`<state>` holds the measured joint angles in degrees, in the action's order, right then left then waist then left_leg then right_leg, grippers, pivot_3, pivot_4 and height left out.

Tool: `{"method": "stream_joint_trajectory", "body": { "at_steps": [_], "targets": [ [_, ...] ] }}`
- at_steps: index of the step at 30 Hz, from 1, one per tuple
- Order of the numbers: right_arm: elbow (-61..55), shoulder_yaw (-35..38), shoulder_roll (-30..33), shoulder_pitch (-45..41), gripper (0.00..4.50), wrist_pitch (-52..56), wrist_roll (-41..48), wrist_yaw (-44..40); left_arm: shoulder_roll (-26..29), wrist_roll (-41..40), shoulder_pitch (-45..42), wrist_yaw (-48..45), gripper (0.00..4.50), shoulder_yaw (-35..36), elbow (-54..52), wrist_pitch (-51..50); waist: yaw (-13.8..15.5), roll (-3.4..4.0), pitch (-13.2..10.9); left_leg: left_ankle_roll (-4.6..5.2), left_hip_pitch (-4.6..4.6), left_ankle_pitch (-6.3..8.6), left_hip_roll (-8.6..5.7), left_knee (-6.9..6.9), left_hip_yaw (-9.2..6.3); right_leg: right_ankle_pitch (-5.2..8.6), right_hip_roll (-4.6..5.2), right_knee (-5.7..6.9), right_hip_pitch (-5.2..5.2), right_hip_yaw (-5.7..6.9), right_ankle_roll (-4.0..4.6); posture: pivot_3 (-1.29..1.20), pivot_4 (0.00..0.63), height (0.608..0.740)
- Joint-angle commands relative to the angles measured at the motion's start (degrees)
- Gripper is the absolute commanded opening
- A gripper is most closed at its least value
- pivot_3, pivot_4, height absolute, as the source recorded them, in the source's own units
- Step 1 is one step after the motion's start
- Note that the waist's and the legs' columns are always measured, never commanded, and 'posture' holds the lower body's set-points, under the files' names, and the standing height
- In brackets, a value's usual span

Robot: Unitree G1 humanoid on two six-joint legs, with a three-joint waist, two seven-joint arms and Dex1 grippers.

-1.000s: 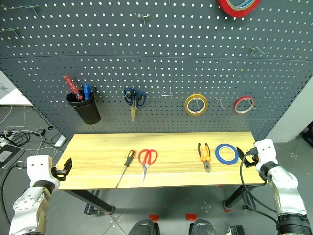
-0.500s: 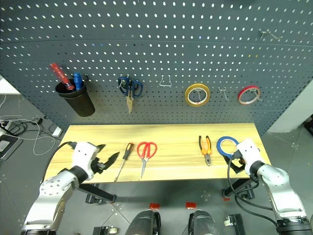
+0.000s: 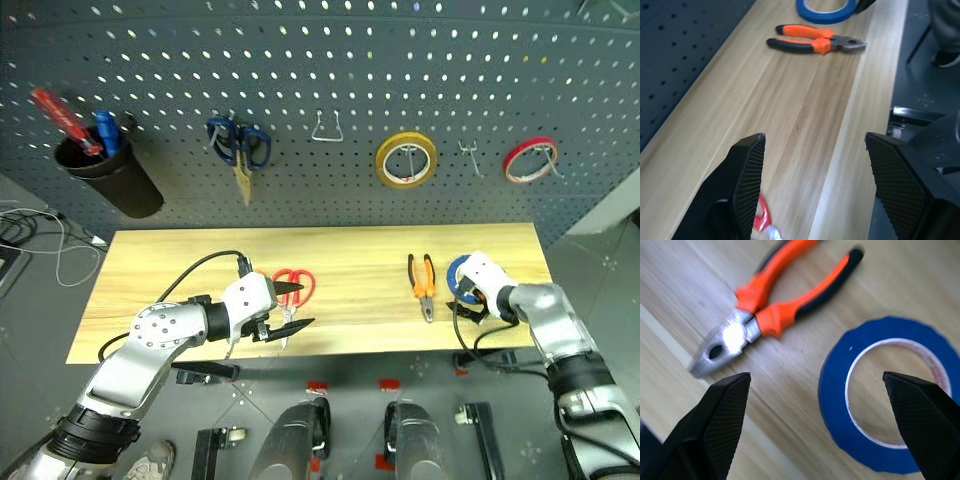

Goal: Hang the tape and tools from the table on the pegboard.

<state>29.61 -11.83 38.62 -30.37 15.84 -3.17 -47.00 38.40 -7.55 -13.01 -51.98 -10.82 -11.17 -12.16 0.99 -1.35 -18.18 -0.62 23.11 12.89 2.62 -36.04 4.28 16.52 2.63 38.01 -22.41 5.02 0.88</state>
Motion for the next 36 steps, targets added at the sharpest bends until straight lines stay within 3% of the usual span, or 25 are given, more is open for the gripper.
{"method": "stream_joint_trajectory", "body": {
  "at_steps": [1, 3, 6, 12, 16, 22, 25, 27, 31, 36],
  "targets": [
    [10.4, -3.2, -0.8, -4.6, 4.50, -3.6, -4.1, -1.9, -0.6, 0.7, -0.5, -1.8, 3.35, -2.4, -1.7, 1.5, 0.0, -0.01, -0.5, -0.04, 0.02, 0.00, -0.02, 0.00, 0.04, 0.01, 0.03, -0.02, -0.03, 0.00, -0.02, 0.01, 0.379, 0.740],
    [15.4, -4.5, -1.3, -7.1, 4.50, -4.4, -5.6, -2.9, -0.6, 1.1, -0.5, -2.6, 3.35, -3.4, -1.7, 2.3, 0.0, -0.02, -0.8, -0.06, 0.13, 0.01, -0.03, 0.00, 0.08, 0.04, 0.08, -0.01, -0.14, 0.01, -0.05, 0.01, 0.379, 0.740],
    [21.1, -5.8, -1.0, -9.7, 3.96, -5.0, -7.6, -4.4, -1.6, 1.1, -1.2, -2.8, 3.39, -4.2, -1.6, 2.7, 0.0, -0.12, -0.9, -0.06, 0.27, 0.01, -0.04, -0.04, 0.13, 0.04, 0.15, 0.01, -0.29, 0.08, -0.05, 0.01, 0.376, 0.740],
    [22.7, -6.3, 0.4, -10.1, 1.89, -6.3, -9.7, -5.8, -3.6, -0.1, -1.8, -4.3, 3.39, -4.9, -1.8, 2.6, 0.1, -0.13, -0.9, -0.06, 0.26, 0.01, -0.06, -0.12, 0.11, 0.03, 0.23, 0.06, -0.23, 0.16, -0.07, -0.01, 0.365, 0.740],
    [14.2, -4.8, 3.4, -5.4, 0.66, -8.4, -10.2, -3.9, -6.1, -0.8, -2.5, -3.5, 3.39, -4.5, -0.8, 2.7, 0.5, -0.12, -0.9, -0.06, 0.27, 0.01, -0.10, -0.16, 0.12, 0.03, 0.29, 0.06, -0.21, 0.20, -0.09, -0.03, 0.353, 0.740],
    [-25.1, 7.6, 9.6, 17.1, 0.66, -4.4, -12.3, 8.4, -9.0, -0.5, -3.6, -1.8, 3.39, -4.3, 0.3, 2.5, 0.4, -0.06, -0.9, -0.07, 0.75, 0.01, -0.13, -0.14, 0.15, 0.10, 0.36, 0.11, -0.62, 0.36, -0.22, -0.07, 0.342, 0.740],
    [-47.4, 13.8, 4.6, 30.1, 0.66, 1.3, -15.8, 15.5, -11.3, -2.1, -5.1, -0.3, 3.39, -2.9, 0.7, 2.2, -0.2, -0.07, -0.9, -0.08, 0.83, 0.01, -0.07, -0.09, 0.27, 0.11, 0.33, 0.19, -0.80, 0.34, -0.25, -0.09, 0.337, 0.740],
    [-54.7, 15.1, 1.9, 33.8, 0.66, 2.2, -18.5, 19.1, -12.3, -2.5, -6.1, 0.5, 3.39, -2.2, 1.3, 2.4, -1.0, -0.09, -0.9, -0.09, 0.80, 0.00, -0.05, -0.10, 0.27, 0.11, 0.32, 0.25, -0.82, 0.33, -0.27, -0.09, 0.335, 0.740],
    [-61.1, 15.5, -0.8, 31.6, 0.66, -1.2, -22.9, 24.9, -15.1, -4.8, -9.5, 2.3, 3.39, 0.0, 2.9, 1.3, -1.5, -0.09, -0.9, -0.09, 0.73, 0.00, -0.10, -0.48, 0.38, 0.28, 0.39, 0.69, -0.86, 0.12, -0.61, -0.11, 0.327, 0.740],
    [-52.5, 14.6, 0.5, 20.5, 0.66, -7.0, -21.3, 25.9, -16.6, -5.2, -12.2, 3.1, 3.39, 0.9, 4.4, 1.1, -2.4, -0.14, -0.9, -0.04, 0.77, 0.01, -0.08, -0.90, 0.39, 0.16, 0.37, 0.89, -0.87, 0.02, -0.80, -0.10, 0.315, 0.740]
  ]
}}
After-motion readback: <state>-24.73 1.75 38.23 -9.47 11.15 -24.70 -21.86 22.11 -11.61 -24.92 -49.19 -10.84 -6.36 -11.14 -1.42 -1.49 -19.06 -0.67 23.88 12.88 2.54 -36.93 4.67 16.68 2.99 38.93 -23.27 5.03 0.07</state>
